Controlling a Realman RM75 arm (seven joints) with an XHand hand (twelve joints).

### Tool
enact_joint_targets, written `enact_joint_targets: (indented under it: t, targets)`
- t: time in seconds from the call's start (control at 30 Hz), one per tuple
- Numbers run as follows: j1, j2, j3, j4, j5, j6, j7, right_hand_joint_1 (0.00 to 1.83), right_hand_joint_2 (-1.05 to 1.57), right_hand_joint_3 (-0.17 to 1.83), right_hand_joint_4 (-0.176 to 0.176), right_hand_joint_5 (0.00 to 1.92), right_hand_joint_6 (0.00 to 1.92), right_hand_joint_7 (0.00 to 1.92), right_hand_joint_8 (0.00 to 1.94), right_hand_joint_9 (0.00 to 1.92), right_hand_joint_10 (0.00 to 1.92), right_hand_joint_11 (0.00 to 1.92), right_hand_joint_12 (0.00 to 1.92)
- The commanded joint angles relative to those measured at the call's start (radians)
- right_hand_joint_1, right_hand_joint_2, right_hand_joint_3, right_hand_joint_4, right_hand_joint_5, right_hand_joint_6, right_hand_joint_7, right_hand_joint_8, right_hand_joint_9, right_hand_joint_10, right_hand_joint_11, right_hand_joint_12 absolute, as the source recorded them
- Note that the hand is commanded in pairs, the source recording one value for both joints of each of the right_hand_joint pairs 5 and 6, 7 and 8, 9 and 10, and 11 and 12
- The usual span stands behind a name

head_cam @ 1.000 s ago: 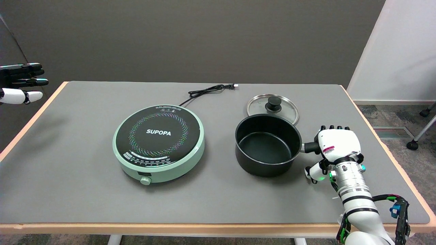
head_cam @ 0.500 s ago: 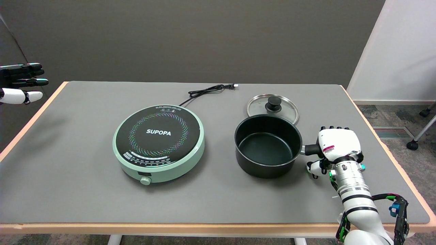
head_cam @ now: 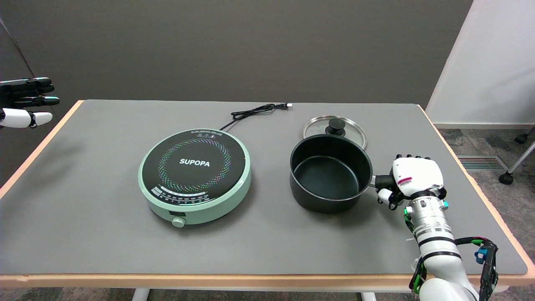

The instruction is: Pick up the pot lid.

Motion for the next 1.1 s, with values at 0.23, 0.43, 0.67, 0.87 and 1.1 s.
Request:
enact_joint_targets:
  t: [0.23, 0.43, 0.67, 0.87, 1.1]
  targets:
    - [0.037, 0.011, -0.008, -0.022, 0.065, 0.026, 0.006, 0.9, 1.32, 0.61, -0.076, 1.8, 1.8, 1.8, 1.8, 1.8, 1.8, 1.8, 1.8]
    - [0.102, 0.032, -0.009, 0.004, 0.065, 0.012, 0.006, 0.91, 1.33, 0.7, -0.076, 1.8, 1.8, 1.8, 1.8, 1.8, 1.8, 1.8, 1.8]
    - [0.212, 0.09, -0.024, 0.045, 0.063, 0.001, 0.006, 0.92, 1.34, 0.74, -0.076, 1.8, 1.8, 1.8, 1.8, 1.8, 1.8, 1.8, 1.8]
    - [0.326, 0.155, -0.029, 0.059, 0.065, -0.1, 0.009, 0.92, 1.34, 0.75, -0.078, 1.79, 1.79, 1.79, 1.79, 1.79, 1.79, 1.79, 1.79]
    - [0.528, 0.213, -0.061, 0.015, 0.141, -0.353, 0.008, 0.92, 1.34, 0.77, -0.078, 1.79, 1.79, 1.79, 1.79, 1.79, 1.79, 1.79, 1.79]
